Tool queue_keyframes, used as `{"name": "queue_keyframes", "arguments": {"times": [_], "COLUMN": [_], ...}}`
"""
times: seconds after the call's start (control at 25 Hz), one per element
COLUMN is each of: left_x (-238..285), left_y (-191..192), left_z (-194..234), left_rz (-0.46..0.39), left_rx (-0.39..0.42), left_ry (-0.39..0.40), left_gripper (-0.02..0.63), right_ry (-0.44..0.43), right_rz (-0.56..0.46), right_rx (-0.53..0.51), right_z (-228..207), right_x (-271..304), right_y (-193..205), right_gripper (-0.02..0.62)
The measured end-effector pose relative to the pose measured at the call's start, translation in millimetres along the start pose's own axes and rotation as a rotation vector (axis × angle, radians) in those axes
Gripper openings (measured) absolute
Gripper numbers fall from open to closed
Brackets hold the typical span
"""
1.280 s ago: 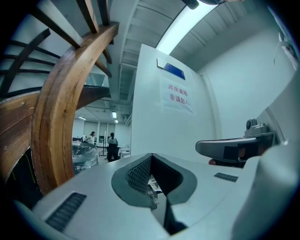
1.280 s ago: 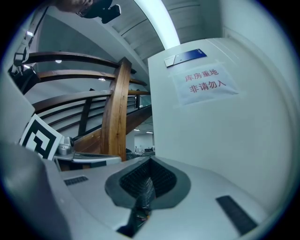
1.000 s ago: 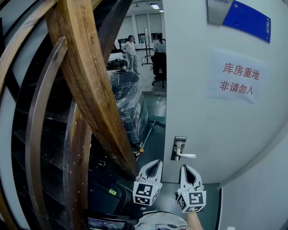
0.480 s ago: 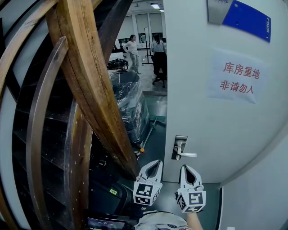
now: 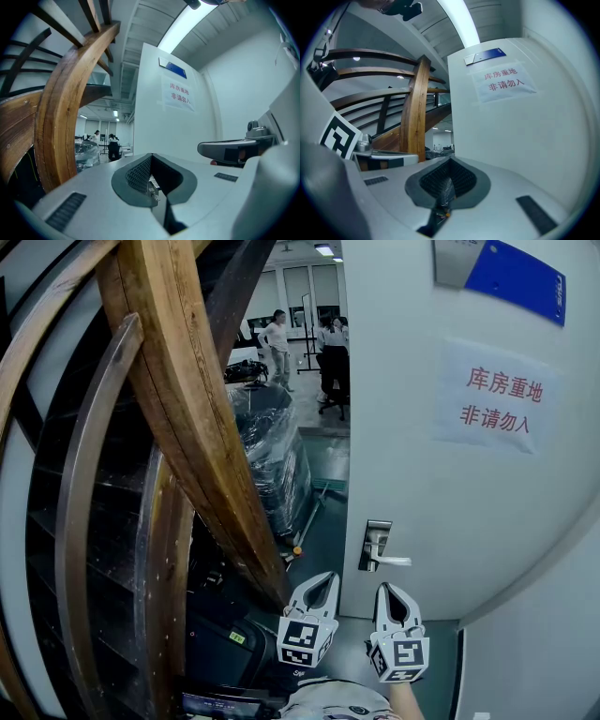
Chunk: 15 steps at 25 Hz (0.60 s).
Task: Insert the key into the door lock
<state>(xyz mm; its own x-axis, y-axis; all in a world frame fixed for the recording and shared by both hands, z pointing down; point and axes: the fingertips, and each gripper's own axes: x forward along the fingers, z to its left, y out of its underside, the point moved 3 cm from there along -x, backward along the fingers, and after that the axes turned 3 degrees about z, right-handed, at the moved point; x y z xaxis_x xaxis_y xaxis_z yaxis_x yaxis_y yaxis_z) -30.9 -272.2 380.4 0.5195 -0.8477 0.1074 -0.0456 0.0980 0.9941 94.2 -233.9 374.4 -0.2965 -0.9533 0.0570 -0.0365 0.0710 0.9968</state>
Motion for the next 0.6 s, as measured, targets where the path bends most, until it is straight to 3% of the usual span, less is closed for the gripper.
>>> {"name": "queue_keyframes", "arguments": {"times": [0.6], "left_x": [-3.1], "left_y": [1.6], "left_z": [0.6], "left_rz": [0.01], "left_rx": [0.003], "left_ry": [0.008], "left_gripper": [0.004], "right_ry": [-0.004], "right_rz": [0.011], "right_rx": [0.003], "right_z": [3.9], "right_x": [-0.5], "right_y": [4.5], "right_gripper": [0.006]}}
